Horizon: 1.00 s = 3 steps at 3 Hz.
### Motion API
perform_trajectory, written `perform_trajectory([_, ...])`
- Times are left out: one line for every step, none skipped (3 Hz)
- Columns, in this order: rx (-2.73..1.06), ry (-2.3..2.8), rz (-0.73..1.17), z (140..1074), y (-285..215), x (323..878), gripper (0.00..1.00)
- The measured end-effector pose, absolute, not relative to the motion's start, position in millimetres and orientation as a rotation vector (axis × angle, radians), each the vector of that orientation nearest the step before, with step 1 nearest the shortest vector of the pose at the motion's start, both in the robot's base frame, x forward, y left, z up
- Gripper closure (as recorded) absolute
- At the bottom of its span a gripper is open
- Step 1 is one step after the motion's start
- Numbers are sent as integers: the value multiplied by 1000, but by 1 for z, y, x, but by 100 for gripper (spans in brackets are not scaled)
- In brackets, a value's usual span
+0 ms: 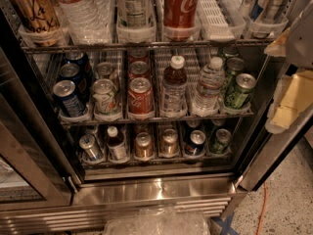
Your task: Pick orange can from bottom shelf of fridge
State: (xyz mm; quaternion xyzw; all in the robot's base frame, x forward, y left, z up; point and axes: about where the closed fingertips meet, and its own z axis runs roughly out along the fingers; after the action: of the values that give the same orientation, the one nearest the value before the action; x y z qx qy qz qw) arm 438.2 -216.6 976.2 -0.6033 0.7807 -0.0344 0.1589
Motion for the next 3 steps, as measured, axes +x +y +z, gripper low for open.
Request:
perform_trajectory([-1725,2232,-98,976,-217,438,0])
perform_trajectory([-1693,2180,-25,976,-210,438,0])
perform_trajectory([-1661,2068,156,936,-195,438,0])
